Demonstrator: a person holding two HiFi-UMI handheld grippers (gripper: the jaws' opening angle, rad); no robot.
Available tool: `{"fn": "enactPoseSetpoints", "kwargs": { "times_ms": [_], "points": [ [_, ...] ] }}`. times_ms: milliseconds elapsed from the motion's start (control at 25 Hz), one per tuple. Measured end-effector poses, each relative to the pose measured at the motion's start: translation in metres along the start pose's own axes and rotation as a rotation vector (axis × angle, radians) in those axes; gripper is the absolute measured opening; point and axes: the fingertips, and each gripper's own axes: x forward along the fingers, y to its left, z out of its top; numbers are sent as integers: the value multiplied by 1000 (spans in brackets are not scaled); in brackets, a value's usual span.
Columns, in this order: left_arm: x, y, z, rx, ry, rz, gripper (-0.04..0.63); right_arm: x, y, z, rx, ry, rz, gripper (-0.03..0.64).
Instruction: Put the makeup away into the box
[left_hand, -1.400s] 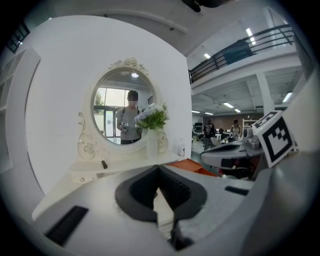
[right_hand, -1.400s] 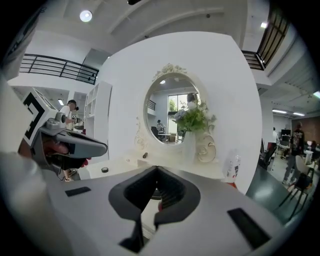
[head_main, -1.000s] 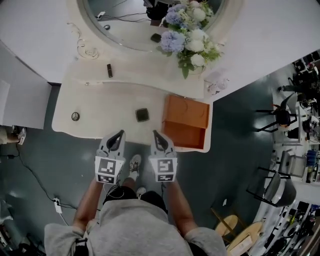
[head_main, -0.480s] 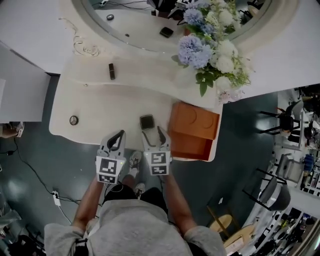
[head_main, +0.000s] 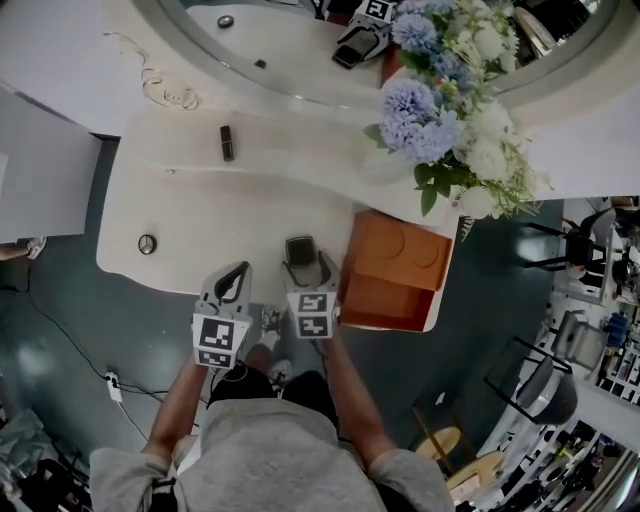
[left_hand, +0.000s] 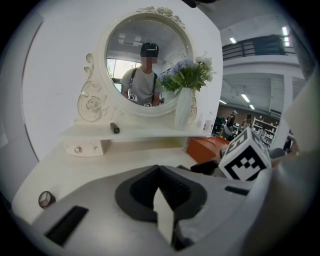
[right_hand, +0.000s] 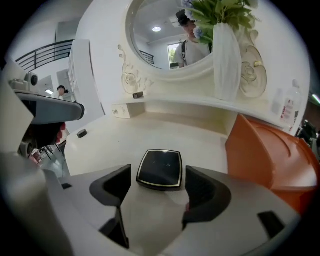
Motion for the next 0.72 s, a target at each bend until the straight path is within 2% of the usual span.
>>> {"fn": "enactPoseSetpoints", "kwargs": {
  "times_ms": [200, 360, 720],
  "points": [
    [5, 5, -3, -6, 7, 4, 0, 11, -3, -11, -13, 60, -3, 337],
    [7, 9, -3, -8, 7, 8, 0, 13, -5, -7, -40, 60, -15, 324],
    [4, 12, 2, -4, -10, 10, 0, 8, -2, -10, -18, 76, 5, 316]
  ]
}}
